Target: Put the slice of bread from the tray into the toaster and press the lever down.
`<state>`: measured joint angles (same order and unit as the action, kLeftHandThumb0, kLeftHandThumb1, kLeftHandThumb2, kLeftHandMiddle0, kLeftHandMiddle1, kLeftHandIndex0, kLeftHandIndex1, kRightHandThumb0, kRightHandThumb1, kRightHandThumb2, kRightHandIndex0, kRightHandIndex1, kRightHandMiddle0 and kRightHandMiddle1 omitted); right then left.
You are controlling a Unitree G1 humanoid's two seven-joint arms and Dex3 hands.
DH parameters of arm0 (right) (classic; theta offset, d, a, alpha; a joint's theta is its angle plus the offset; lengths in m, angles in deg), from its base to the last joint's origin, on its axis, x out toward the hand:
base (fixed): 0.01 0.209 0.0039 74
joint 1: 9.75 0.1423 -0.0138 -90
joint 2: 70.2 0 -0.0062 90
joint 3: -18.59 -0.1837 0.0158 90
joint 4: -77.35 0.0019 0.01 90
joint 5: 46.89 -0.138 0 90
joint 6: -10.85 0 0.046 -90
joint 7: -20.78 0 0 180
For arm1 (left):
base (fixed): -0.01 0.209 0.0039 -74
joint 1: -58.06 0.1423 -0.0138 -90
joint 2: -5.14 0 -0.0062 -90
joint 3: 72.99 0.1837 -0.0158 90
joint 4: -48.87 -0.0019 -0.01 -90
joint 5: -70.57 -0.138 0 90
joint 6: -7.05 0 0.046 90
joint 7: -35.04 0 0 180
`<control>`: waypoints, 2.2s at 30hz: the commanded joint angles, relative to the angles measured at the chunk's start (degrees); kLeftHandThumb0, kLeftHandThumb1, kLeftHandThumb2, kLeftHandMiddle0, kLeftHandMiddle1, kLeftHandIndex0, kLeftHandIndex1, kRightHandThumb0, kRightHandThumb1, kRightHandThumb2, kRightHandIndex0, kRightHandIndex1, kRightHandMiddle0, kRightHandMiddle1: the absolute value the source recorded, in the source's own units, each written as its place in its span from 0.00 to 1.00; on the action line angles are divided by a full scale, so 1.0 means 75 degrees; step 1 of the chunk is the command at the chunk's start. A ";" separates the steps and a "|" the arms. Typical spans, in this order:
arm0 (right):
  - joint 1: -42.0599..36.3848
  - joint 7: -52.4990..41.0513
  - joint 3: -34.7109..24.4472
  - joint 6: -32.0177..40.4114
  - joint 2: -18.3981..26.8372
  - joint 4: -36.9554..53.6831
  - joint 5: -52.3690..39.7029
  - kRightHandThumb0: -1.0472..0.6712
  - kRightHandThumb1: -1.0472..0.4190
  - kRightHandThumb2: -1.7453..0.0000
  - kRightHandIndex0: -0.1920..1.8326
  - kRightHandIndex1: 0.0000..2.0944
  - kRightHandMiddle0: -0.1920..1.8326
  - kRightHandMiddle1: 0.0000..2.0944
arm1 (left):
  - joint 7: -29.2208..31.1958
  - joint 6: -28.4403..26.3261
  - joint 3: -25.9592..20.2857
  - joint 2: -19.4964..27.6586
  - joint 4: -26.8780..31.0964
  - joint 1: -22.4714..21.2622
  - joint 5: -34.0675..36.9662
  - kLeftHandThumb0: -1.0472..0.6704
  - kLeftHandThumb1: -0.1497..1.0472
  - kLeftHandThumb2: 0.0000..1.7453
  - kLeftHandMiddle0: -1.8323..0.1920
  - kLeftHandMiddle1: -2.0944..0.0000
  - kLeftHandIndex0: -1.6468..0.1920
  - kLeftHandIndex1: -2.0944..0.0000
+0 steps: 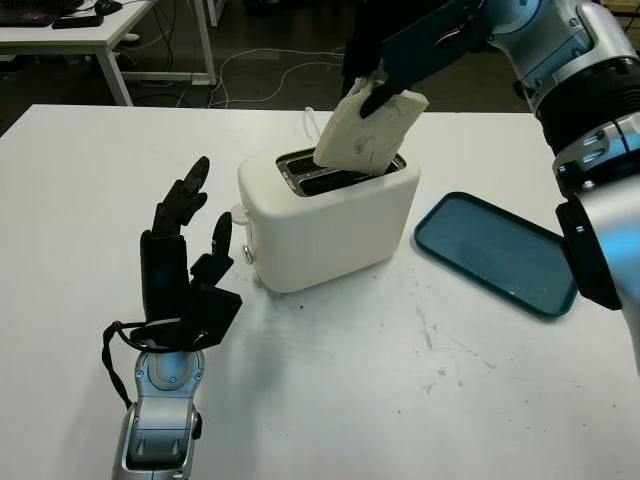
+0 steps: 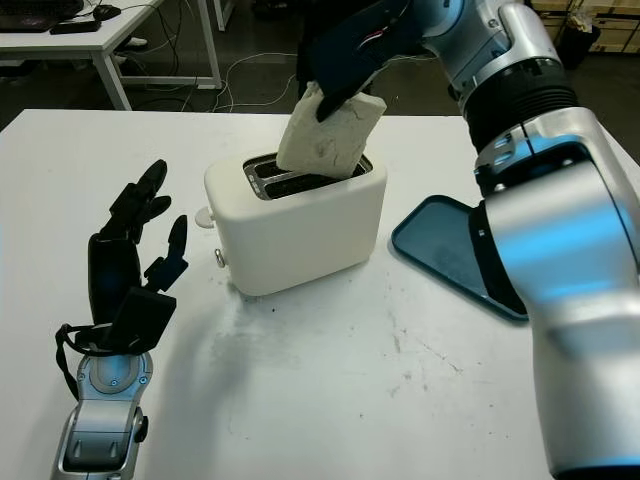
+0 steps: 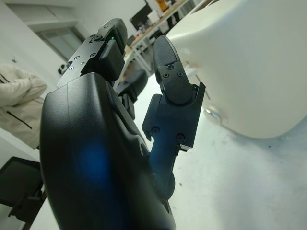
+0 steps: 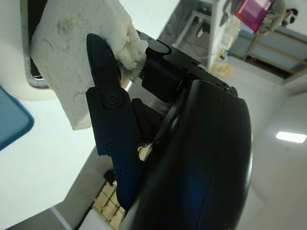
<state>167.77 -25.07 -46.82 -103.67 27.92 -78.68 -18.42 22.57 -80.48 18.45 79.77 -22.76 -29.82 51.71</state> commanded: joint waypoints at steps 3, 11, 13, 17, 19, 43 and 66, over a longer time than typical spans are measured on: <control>-0.0219 0.0022 0.0168 -0.0070 -0.0207 -0.0092 0.0122 0.31 0.10 1.00 0.74 0.22 0.74 0.00 | -0.0025 0.0010 0.0038 -0.0035 0.0016 -0.0027 -0.0051 0.39 0.89 0.30 0.85 0.56 0.66 0.99; -0.0384 -0.0112 0.0195 -0.0246 -0.0481 -0.0166 0.0086 0.32 0.10 1.00 0.73 0.24 0.75 0.01 | -0.0010 0.0059 0.0042 -0.0014 -0.0003 -0.0021 -0.0072 0.40 0.89 0.30 0.85 0.56 0.67 0.99; -0.0411 -0.0121 0.0237 -0.0256 -0.0520 -0.0137 0.0127 0.32 0.11 1.00 0.74 0.25 0.76 0.01 | -0.0015 0.0026 0.0044 -0.0018 0.0022 -0.0022 -0.0094 0.40 0.89 0.31 0.85 0.56 0.66 0.99; -0.0449 -0.0153 0.0372 -0.0216 -0.0578 -0.0073 0.0198 0.31 0.11 1.00 0.71 0.32 0.76 0.01 | 0.0020 -0.0056 0.0042 -0.0073 0.0088 -0.0011 -0.0016 0.40 0.89 0.30 0.85 0.56 0.67 0.99; -0.0500 -0.0120 0.0358 -0.0223 -0.0596 -0.0042 0.0159 0.31 0.11 1.00 0.69 0.33 0.75 0.01 | 0.0006 0.0000 0.0040 -0.0047 0.0054 -0.0007 -0.0055 0.39 0.89 0.31 0.85 0.55 0.67 0.99; -0.0435 0.0385 -0.0158 0.0004 -0.0178 0.0387 -0.0003 0.07 0.23 1.00 0.09 0.17 0.25 0.00 | 0.0071 0.0041 -0.0009 0.0048 0.0022 -0.0019 -0.0007 0.39 0.89 0.30 0.86 0.55 0.67 0.99; -0.6765 0.3718 -0.4353 -0.1412 0.0470 0.3152 -0.3894 0.48 0.15 1.00 0.47 0.06 0.46 0.00 | 0.1801 0.1962 -0.1046 0.4423 -0.1423 -0.3202 -0.0784 0.65 0.58 0.00 0.45 0.63 0.31 0.86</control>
<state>119.13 2.24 -78.76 -113.58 33.07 -57.73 -45.80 35.25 -67.11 9.83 111.61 -32.34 -52.21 46.24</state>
